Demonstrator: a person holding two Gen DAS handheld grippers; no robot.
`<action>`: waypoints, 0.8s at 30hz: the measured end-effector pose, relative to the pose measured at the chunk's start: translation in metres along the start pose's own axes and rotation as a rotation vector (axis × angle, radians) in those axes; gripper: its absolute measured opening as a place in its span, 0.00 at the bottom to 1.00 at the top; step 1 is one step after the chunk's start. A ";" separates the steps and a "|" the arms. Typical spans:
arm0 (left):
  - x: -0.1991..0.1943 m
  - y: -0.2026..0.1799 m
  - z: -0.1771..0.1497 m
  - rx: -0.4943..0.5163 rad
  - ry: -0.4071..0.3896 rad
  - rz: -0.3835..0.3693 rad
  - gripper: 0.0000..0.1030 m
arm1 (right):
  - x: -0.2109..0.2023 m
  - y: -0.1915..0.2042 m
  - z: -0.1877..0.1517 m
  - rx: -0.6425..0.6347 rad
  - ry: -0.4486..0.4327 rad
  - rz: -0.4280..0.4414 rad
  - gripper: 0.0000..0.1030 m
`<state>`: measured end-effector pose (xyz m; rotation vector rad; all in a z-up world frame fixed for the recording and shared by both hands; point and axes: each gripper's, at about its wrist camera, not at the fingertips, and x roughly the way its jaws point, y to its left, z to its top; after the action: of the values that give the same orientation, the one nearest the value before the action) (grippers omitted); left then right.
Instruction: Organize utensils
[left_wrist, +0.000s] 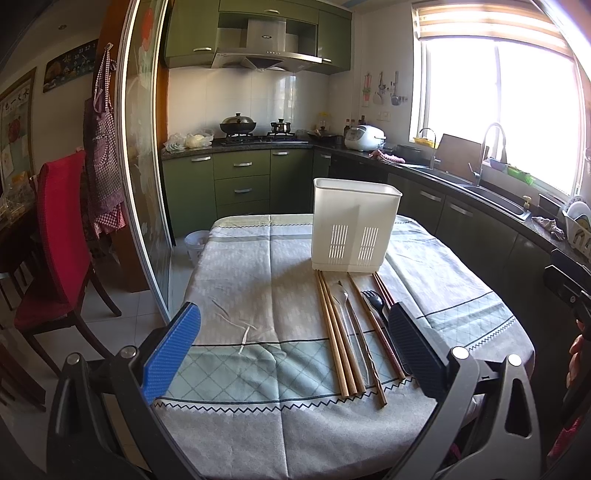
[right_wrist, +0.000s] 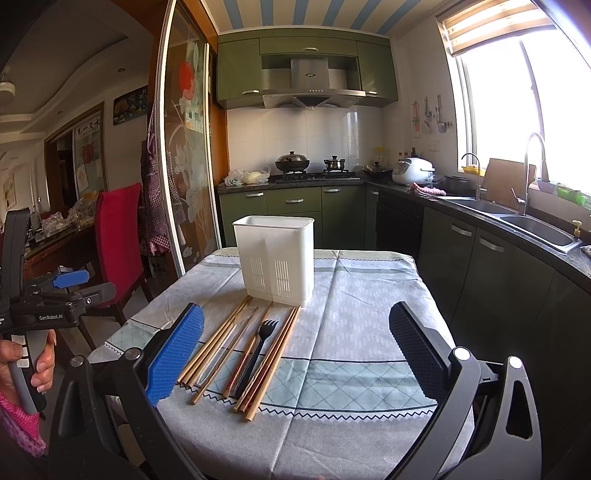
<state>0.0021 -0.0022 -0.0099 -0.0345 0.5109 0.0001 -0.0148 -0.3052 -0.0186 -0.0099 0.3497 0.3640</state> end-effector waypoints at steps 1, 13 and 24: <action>0.000 0.000 0.000 0.000 0.000 0.000 0.94 | 0.000 0.000 0.000 0.001 0.000 0.000 0.96; 0.002 0.001 -0.004 -0.001 0.006 0.002 0.94 | 0.008 0.000 -0.001 0.001 0.011 -0.036 0.96; 0.003 0.003 -0.004 -0.002 0.008 0.002 0.94 | 0.009 -0.003 0.000 0.010 0.015 -0.074 0.96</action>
<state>0.0024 0.0004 -0.0152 -0.0359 0.5190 0.0029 -0.0061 -0.3050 -0.0213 -0.0163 0.3653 0.2892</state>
